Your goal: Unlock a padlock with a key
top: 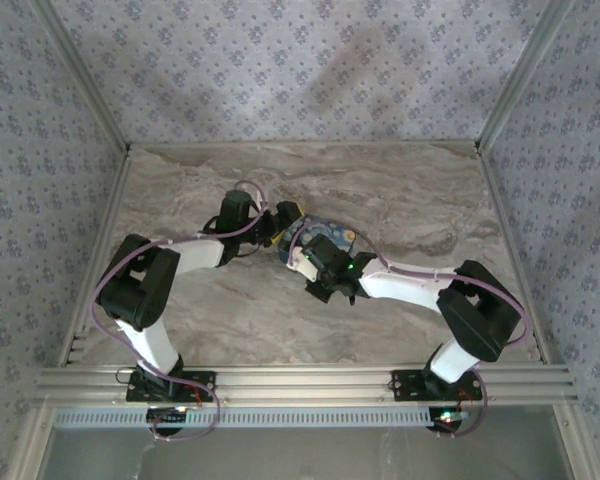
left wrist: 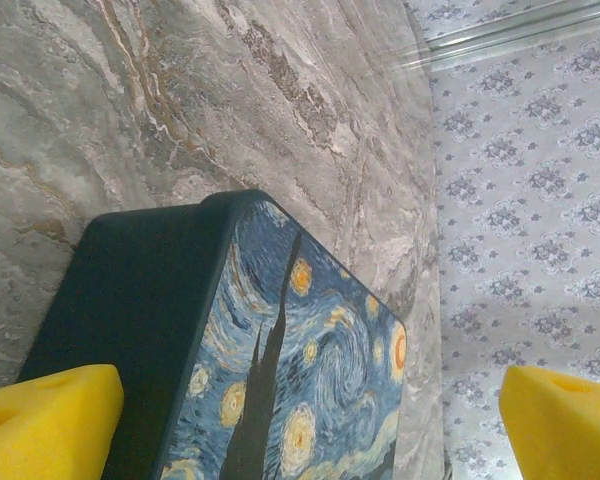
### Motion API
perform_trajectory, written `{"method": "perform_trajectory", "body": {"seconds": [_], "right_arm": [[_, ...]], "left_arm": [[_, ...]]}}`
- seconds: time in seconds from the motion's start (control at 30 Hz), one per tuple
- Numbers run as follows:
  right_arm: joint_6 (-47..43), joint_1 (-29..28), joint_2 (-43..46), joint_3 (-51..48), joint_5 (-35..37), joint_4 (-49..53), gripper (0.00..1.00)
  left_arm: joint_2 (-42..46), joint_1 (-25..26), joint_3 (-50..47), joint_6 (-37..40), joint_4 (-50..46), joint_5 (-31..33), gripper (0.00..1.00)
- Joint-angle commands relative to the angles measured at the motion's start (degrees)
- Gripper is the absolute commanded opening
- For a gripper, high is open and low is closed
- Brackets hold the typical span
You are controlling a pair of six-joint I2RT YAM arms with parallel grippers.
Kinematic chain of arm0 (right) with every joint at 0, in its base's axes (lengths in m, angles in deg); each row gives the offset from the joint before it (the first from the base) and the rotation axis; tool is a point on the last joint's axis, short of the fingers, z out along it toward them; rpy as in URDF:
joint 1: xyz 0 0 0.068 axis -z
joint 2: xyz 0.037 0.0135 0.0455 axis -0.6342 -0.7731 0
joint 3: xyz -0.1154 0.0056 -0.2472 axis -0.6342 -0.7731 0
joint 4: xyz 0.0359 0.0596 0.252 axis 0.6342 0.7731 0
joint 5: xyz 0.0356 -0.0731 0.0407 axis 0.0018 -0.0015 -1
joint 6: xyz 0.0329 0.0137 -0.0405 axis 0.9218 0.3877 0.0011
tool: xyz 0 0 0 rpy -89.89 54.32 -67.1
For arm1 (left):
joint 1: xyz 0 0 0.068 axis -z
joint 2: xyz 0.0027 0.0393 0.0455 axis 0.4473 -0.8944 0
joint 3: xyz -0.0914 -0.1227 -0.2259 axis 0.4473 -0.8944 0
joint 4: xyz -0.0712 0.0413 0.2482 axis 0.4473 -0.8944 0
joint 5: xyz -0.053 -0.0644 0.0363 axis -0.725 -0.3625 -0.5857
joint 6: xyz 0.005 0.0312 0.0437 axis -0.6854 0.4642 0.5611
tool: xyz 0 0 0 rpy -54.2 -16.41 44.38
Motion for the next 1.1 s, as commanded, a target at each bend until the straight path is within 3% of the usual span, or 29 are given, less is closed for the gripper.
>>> {"method": "perform_trajectory", "body": {"seconds": [0.0,0.47,0.8,1.07], "right_arm": [[-3.1,-0.4,-0.9,2.8,0.7,-2.2,0.00],[-2.4,-1.7,0.0,2.2,0.5,-3.2,0.00],[0.1,-2.9,6.6,-0.4,0.6,-3.6,0.00],[4.1,-1.4,13.5,-3.4,0.9,-4.9,0.00]], "left_arm": [[-0.3,0.9,-1.0,-1.5,3.2,-1.5,0.96],[2.9,-0.1,-3.4,-0.7,2.5,0.9,0.96],[11.0,-4.2,-8.6,1.2,-0.8,2.7,0.97],[21.3,-4.8,-13.2,6.4,-10.8,8.5,0.97]]}}
